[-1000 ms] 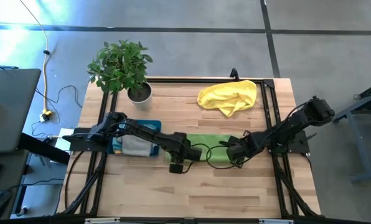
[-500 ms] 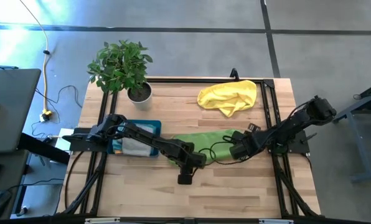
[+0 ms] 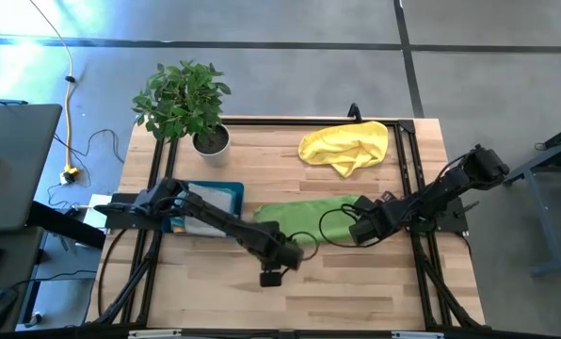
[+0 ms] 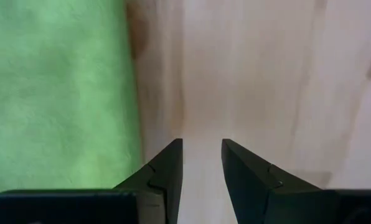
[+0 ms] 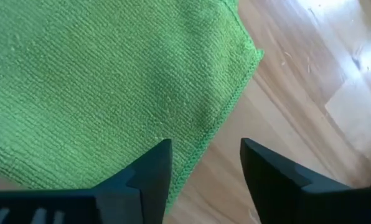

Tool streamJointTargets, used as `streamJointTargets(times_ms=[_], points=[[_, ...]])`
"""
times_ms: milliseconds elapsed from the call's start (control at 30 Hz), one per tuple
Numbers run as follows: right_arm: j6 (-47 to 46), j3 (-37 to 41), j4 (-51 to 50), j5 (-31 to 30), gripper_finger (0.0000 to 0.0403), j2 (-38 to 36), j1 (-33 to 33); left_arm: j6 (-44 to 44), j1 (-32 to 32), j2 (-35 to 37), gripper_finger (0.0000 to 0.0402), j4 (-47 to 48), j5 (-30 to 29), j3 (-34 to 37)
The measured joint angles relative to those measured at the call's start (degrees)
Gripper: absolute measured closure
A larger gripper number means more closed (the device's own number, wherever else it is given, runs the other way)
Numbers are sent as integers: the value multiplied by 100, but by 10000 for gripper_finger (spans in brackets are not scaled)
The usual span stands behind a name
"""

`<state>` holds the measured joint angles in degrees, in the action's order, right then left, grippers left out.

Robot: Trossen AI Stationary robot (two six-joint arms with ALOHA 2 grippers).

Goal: Fold microfiber towels
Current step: Fold the green towel on the table

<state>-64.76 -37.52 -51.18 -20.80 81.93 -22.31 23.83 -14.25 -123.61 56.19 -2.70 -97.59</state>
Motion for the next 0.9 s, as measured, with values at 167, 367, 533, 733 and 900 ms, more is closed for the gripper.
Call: streamJointTargets(times_ms=[167, 367, 533, 733, 900], points=[[-239, 1, 3, -14, 200, 0, 15, 86, -319, 0, 302, 101, -22, 1], [-469, 444, 501, 21, 199, -284, 17, 700, -656, 27, 302, 619, -631, 1], [-999, 1128, 1687, 17, 199, -821, 17, 1105, -872, 142, 302, 1061, -936, -1], [-1453, 1545, 2256, -46, 199, -1224, 17, 1324, -1063, 229, 302, 1212, -1051, -1], [-1413, 1430, 2082, -3, 199, -1231, 22, 1357, -1101, 232, 302, 1217, -1184, -1]])
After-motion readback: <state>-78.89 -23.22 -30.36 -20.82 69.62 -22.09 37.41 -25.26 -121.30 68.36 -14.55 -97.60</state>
